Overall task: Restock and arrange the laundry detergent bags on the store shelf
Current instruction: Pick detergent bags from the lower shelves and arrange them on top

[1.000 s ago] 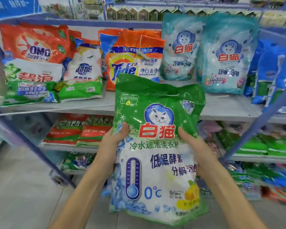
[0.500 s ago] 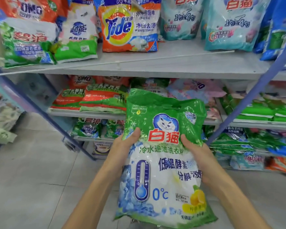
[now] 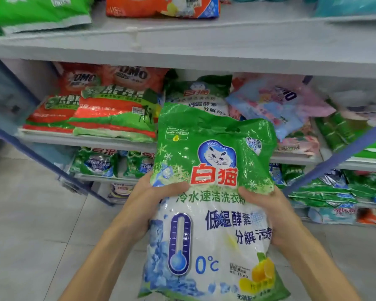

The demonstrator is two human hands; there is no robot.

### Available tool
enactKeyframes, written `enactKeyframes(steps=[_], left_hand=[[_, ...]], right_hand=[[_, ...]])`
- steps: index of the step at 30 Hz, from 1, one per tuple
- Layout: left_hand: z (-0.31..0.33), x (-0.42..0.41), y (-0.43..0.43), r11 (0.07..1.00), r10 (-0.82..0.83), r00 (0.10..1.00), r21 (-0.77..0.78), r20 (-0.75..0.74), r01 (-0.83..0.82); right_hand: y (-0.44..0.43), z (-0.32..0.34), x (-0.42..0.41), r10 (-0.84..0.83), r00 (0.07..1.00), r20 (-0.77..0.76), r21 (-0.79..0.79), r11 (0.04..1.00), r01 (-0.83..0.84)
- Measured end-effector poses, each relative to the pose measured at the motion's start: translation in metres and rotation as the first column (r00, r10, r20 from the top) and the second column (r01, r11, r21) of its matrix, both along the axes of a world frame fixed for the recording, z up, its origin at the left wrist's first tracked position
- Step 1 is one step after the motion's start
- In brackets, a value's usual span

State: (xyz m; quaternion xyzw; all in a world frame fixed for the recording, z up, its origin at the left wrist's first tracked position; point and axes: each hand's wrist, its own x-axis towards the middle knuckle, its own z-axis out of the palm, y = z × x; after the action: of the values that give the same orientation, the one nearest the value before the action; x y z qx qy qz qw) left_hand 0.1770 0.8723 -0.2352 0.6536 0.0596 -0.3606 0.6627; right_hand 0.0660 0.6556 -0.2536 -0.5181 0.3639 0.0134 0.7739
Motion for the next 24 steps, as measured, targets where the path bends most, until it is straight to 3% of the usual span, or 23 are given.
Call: enactKeyframes(steps=[5, 12, 16, 19, 22, 24], left_hand=[[-0.027, 0.056, -0.019, 1.000, -0.008, 0.999, -0.021, 0.035, 0.009], [-0.024, 0.142, -0.056, 0.992, 0.090, 0.957, 0.058, 0.274, -0.110], [-0.015, 0.194, -0.099, 0.977, 0.184, 0.856, 0.006, 0.484, -0.213], [-0.015, 0.236, -0.117, 0.951, 0.119, 0.757, 0.144, 0.642, -0.272], [-0.027, 0.272, -0.133, 0.937, 0.004, 0.701, 0.242, 0.713, -0.252], [-0.038, 0.284, -0.143, 0.879, -0.146, 0.690, 0.412, 0.709, -0.238]], right_hand=[[-0.011, -0.010, 0.048, -0.010, 0.996, 0.091, -0.061, 0.998, 0.015], [-0.046, -0.030, 0.144, -0.037, 0.988, 0.152, -0.142, 0.988, 0.058], [-0.070, -0.021, 0.211, -0.022, 0.974, 0.226, -0.190, 0.979, 0.066], [-0.089, -0.020, 0.258, 0.064, 0.970, 0.236, -0.257, 0.967, -0.001], [-0.102, -0.024, 0.299, 0.050, 0.992, 0.112, -0.514, 0.858, 0.015], [-0.102, -0.030, 0.315, 0.069, 0.998, -0.001, -0.667, 0.743, -0.053]])
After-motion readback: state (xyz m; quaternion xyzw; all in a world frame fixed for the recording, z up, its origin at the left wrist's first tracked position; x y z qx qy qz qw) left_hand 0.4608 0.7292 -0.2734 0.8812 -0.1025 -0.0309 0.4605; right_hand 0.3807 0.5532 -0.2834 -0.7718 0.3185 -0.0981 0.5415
